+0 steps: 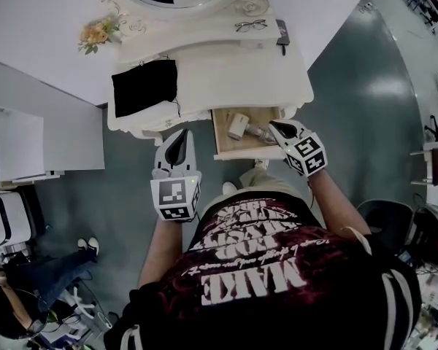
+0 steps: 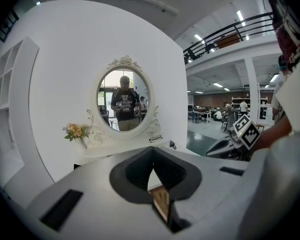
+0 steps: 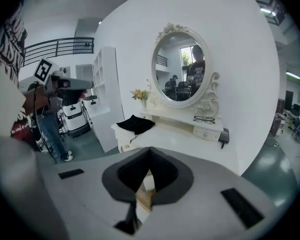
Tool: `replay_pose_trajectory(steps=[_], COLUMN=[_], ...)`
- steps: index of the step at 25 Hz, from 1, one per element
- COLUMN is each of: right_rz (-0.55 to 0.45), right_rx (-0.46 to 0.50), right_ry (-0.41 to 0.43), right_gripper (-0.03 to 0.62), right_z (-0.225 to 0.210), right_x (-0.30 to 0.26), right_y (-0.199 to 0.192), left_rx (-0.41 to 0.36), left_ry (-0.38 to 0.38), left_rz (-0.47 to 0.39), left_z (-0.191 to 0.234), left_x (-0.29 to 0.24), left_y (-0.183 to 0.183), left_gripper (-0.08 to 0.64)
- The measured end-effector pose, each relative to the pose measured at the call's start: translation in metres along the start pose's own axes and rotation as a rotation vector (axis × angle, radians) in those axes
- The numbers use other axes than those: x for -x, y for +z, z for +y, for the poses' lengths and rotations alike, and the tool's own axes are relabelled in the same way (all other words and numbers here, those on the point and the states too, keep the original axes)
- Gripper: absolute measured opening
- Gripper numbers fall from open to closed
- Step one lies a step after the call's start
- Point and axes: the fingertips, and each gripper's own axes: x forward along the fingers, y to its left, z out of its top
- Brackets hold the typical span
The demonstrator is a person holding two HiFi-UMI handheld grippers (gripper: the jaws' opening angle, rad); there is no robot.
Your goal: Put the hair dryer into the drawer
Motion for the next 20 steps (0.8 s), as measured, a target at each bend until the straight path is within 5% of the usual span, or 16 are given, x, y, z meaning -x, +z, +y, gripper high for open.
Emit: replay_pose_trajectory(steps=[11, 20], right_rz=[-0.248, -0.272], right_rx=[0.040, 0.064], right_ry=[-0.043, -0.063], right_gripper=[0.003, 0.003], right_z=[0.024, 0.030], right_x=[0.071, 0.093], right_y=[0.100, 0.110], left_rx=[-0.019, -0.028], left_ry=[-0.036, -0.074], left_rz=[-0.063, -0.115], left_z=[0.004, -0.012], left_x=[0.015, 0.015], left_y=[0.016, 0.042], left_gripper=[0.005, 0.005])
